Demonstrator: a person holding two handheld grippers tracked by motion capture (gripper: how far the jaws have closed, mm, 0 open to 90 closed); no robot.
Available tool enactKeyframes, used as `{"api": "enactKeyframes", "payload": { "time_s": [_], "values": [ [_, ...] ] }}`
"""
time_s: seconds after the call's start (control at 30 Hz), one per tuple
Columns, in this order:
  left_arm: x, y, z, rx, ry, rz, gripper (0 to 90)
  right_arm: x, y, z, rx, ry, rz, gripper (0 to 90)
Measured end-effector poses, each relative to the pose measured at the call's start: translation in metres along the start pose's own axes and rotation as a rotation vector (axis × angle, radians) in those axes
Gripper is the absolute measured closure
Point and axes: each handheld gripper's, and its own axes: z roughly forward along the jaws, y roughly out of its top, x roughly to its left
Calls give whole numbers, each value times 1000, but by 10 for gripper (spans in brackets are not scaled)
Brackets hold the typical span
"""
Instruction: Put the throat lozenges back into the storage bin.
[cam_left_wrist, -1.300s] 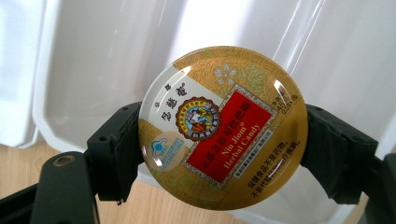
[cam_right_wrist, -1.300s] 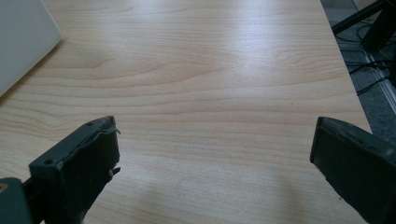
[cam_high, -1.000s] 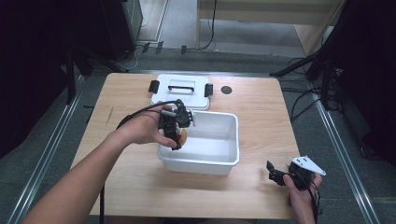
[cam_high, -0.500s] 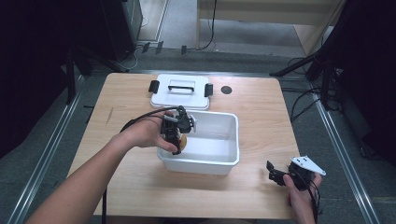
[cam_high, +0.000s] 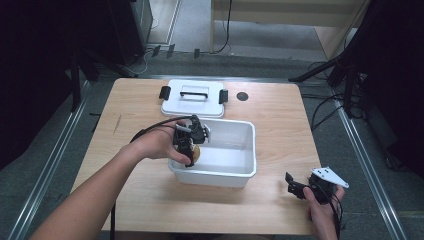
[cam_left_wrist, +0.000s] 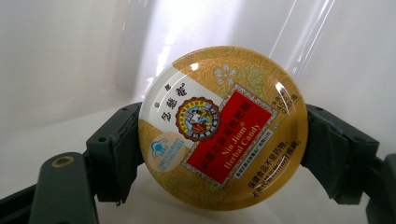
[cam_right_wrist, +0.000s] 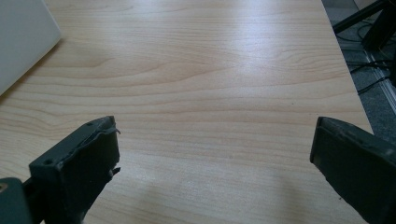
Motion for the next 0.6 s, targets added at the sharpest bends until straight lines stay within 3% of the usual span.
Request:
{"api": "enactKeyframes", "payload": {
  "time_s": [0.23,0.47,0.6],
  "values": [
    [-2,0,1,0,29,-8,190,0,0,0,0,1,-3,14],
    [1,-5,1,17,24,-28,107,0,0,0,2,-2,-1,21],
    [0,-6,-1,-1,24,-24,141,0,0,0,2,-3,-1,21]
  ]
}}
